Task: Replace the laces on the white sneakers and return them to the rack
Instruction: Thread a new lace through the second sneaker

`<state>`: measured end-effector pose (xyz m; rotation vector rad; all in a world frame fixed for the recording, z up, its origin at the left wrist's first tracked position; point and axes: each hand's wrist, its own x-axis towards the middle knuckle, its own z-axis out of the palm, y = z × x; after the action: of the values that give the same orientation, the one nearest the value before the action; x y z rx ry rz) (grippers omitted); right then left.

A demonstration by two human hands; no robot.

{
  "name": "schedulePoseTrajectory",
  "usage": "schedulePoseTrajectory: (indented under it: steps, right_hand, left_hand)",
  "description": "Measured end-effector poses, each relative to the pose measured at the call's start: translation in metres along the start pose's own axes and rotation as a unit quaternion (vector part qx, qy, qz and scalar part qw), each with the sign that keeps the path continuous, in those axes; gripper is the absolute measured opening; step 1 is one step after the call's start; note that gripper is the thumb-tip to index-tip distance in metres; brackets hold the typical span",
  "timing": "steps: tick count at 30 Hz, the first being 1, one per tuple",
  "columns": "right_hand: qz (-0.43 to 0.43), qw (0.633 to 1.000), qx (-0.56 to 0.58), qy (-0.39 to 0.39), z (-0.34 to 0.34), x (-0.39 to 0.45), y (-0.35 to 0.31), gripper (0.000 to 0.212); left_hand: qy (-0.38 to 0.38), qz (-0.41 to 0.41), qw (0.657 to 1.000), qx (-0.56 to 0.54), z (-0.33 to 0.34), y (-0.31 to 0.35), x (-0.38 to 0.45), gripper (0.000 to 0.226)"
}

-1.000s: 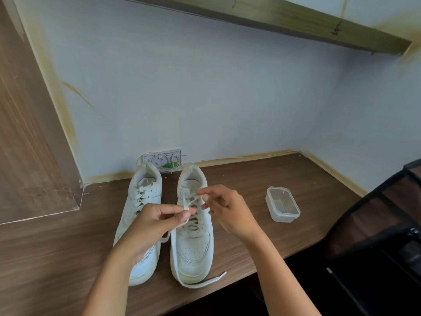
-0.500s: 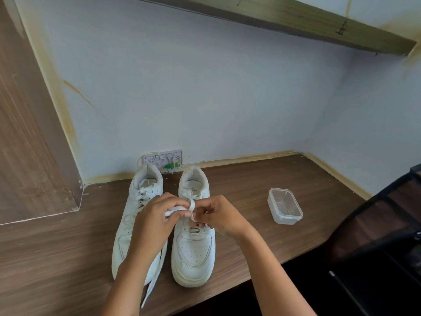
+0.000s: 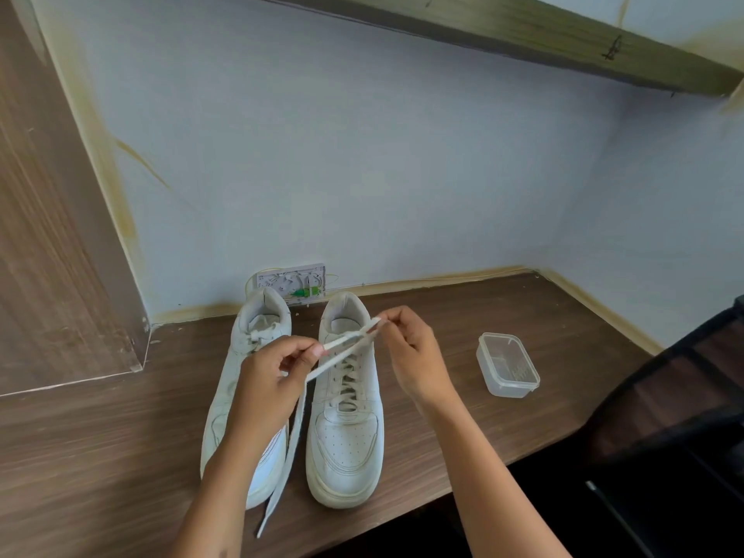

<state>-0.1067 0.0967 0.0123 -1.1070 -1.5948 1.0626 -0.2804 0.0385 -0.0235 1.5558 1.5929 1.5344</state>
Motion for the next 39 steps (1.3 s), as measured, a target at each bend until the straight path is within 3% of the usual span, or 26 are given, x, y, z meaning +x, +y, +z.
schedulePoseTrajectory:
  steps: [5,10,11,13,15,16,20,24,30,32,35,39]
  right_hand:
    - [-0.010,0.996,0.081,0.031,-0.006,0.002,-0.004,0.014]
    - [0.072,0.959,0.263,0.081,-0.016,0.005,-0.009,0.008]
    - [0.068,0.965,0.225,0.112,-0.020,0.004,-0.009,0.011]
    - [0.014,0.985,0.000,0.171,-0.031,0.005,-0.005,0.018]
    - [-0.033,0.944,-0.269,0.189,-0.039,0.003,0.001,0.025]
    - [-0.037,0.918,-0.342,0.197,-0.041,0.002,0.001,0.028]
    - [-0.053,0.882,-0.426,0.195,-0.052,0.006,0.011,0.043]
    - [0.045,0.870,-0.486,0.064,-0.053,0.006,0.023,0.047]
    - [-0.004,0.923,-0.373,-0.094,-0.020,0.002,0.021,0.035]
    - [-0.037,0.933,-0.345,-0.095,-0.008,0.003,0.024,0.018]
    - [-0.038,0.957,-0.279,-0.071,-0.001,0.004,0.030,0.020]
    - [0.006,0.979,-0.204,0.015,-0.006,0.010,0.035,0.022]
  left_hand:
    - [0.010,-0.023,0.999,-0.030,0.002,0.001,0.004,0.013]
    - [0.021,-0.083,0.990,-0.111,0.000,0.003,0.010,0.012]
    - [0.024,-0.087,0.990,-0.111,0.000,0.003,0.011,0.011]
    - [0.041,-0.069,0.994,-0.071,-0.003,0.000,0.012,0.009]
    - [0.056,-0.020,0.998,0.033,-0.008,-0.005,0.014,0.017]
    - [0.067,0.000,0.994,0.086,-0.010,-0.006,0.014,0.022]
    - [0.125,-0.004,0.963,0.241,-0.016,-0.007,0.014,0.020]
    - [0.115,-0.009,0.958,0.262,-0.015,-0.013,0.017,0.016]
    - [0.041,0.102,0.943,0.314,0.007,-0.016,0.020,0.016]
    - [0.041,0.112,0.946,0.301,0.015,-0.016,0.020,0.010]
    - [0.057,0.119,0.951,0.280,0.019,-0.013,0.021,0.006]
    - [0.081,0.115,0.958,0.248,0.015,-0.016,0.027,0.005]
